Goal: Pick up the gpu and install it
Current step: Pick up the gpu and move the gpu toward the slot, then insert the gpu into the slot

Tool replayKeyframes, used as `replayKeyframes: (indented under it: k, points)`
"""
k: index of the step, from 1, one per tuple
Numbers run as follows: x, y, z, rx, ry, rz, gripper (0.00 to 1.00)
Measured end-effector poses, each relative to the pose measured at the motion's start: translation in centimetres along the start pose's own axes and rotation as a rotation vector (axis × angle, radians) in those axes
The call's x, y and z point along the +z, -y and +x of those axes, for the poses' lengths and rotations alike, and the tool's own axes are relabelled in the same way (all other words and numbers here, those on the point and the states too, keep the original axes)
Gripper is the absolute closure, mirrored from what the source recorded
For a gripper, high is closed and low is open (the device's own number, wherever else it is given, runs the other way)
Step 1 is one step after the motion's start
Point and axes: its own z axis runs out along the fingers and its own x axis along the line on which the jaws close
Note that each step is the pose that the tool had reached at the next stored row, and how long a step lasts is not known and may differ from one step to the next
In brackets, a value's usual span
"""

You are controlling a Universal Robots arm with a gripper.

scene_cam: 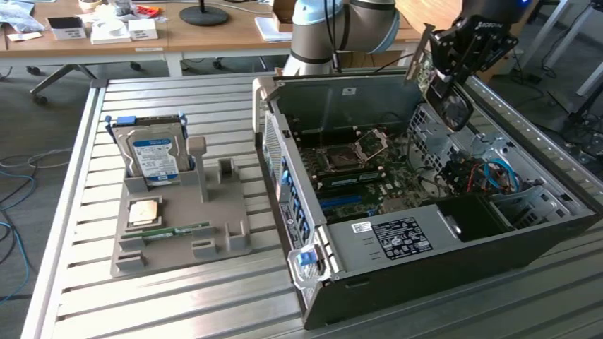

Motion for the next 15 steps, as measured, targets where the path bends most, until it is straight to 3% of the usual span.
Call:
replayKeyframes:
  k: [8,15]
  points:
    - [-0.05,0.9,-0.15,0.0,0.0,0.0,0.73]
    - [-0.05,0.93,-0.15,0.0,0.0,0.0,0.73]
